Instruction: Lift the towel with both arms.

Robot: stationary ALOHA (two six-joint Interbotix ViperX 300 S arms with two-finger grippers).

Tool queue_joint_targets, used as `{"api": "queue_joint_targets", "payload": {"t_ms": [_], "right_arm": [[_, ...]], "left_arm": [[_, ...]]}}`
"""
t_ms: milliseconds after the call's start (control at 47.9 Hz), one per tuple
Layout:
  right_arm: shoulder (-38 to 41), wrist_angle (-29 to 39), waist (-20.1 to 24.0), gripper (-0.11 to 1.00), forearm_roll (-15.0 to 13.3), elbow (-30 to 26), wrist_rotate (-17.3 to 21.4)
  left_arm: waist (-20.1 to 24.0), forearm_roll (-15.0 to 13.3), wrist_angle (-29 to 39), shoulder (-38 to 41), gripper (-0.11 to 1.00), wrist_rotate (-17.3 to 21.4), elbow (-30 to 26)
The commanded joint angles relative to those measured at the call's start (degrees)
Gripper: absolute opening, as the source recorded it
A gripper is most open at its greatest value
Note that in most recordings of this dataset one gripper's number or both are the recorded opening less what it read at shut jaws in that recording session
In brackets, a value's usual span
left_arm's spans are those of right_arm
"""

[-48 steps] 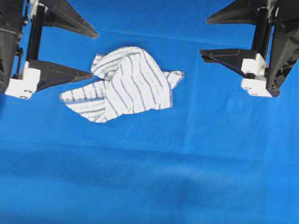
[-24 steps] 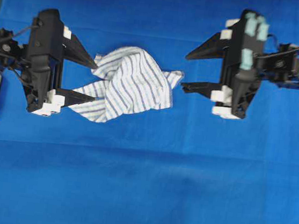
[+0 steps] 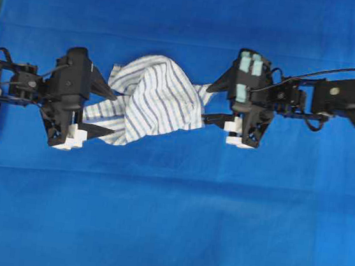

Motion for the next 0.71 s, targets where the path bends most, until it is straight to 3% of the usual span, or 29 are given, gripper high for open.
{"api": "queue_joint_targets", "payload": {"t_ms": [0,313,584,689], "right_arm": [[2.02,-1.85,-0.09,0.66,0.18,-0.88,0.0],[8.44,-4.57,-0.09,0.66,0.09,-2.72,0.0],[8.44,-4.39,-0.18,0.66,0.18,-2.72,0.0],[8.44,-4.39,-0.18,0.62,0.09,-2.72,-0.18]], "left_arm": [[-0.53,0.0,-2.37,3.25,0.93,0.0,-0.44],[-0.97,0.0,-6.42,13.62,0.93,0.0,-1.23],[-1.14,0.0,-6.15,15.03,0.92,0.0,-1.41],[-1.14,0.0,-5.27,15.12,0.82,0.09,-1.49]]}}
